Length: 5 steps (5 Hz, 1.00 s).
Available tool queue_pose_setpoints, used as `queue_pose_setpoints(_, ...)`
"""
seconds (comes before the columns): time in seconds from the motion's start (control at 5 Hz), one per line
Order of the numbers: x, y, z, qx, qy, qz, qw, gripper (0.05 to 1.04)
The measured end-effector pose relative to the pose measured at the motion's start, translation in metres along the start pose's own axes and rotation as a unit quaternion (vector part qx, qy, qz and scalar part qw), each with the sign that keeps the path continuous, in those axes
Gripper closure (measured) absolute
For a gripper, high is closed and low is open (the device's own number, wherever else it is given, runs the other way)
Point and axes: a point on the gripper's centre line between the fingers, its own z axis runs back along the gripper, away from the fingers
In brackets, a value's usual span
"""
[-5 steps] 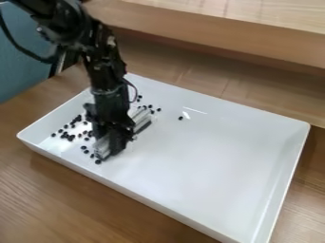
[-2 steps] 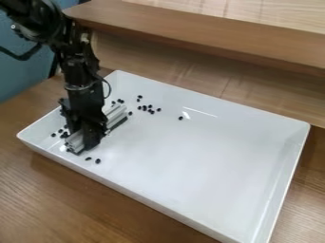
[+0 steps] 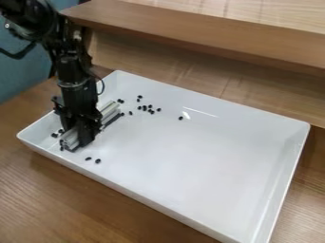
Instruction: Sweep into pile
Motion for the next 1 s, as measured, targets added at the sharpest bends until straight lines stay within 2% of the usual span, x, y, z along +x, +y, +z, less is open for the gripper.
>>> queue_pose_setpoints(0.2,0.001,0.001,-0.001,-0.013,-0.004,0.013,0.9998,0.613)
queue_pose_setpoints(0.4,-0.001,-0.002,0.000,-0.023,0.008,0.013,0.9996,0.329)
queue_pose_setpoints(0.6,0.004,-0.019,0.003,-0.045,0.011,-0.004,0.9989,0.095)
queue_pose_setpoints(0.8,0.010,-0.024,0.021,-0.054,-0.002,0.000,0.9985,0.081)
queue_pose_setpoints(1.0,0.018,-0.023,0.046,-0.049,-0.023,0.001,0.9985,0.084)
